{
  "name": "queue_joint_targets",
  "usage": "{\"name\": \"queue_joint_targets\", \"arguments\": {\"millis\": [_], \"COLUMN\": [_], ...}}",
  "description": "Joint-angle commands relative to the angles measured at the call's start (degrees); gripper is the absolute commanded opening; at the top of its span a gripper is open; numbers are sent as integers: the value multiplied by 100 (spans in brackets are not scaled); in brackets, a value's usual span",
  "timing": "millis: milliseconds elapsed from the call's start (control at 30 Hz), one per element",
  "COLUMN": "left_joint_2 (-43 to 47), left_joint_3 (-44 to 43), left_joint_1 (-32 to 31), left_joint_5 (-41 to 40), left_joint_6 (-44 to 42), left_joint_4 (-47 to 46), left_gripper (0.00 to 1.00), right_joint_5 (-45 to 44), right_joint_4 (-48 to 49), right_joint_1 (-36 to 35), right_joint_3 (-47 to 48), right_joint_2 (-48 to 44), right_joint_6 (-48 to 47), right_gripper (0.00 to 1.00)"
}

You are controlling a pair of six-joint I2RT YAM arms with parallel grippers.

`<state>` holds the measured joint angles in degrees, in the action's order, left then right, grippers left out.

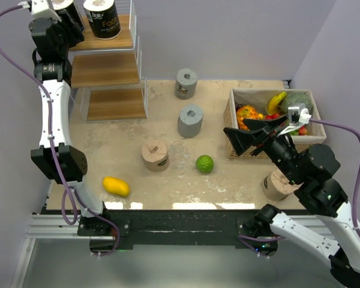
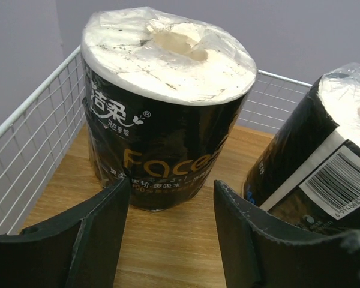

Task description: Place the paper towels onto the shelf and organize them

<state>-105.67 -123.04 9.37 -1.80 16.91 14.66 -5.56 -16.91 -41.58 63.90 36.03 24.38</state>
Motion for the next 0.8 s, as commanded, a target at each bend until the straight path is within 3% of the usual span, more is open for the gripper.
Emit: {"name": "queue_joint_targets", "arguments": {"millis": [0, 333, 500, 633, 767], "left_joint_2": [520, 2214, 3349, 4280, 4642], "left_joint_3": [-88, 930, 2792, 4608, 5684], "left_joint_1": [39, 30, 39, 30, 30], "left_joint_5": [251, 154, 347, 916, 1383], "left_joint_6": [-91, 269, 243, 585, 779], "left_joint_4": [-147, 730, 1038, 970, 1206], "left_gripper": [66, 80, 89, 91, 92], "right_joint_5": [-287, -595, -779, -771, -753], "right_joint_4": [-181, -682, -937, -1139, -1271], "right_joint_1": [-8, -8, -17, -17, -17], "right_joint_3": [-79, -255, -334, -492, -641], "right_joint_2": [27, 193, 430, 554, 659], "right_joint_6": [-4, 14, 66, 155, 225], "right_gripper": [97, 98, 97, 97, 97]}}
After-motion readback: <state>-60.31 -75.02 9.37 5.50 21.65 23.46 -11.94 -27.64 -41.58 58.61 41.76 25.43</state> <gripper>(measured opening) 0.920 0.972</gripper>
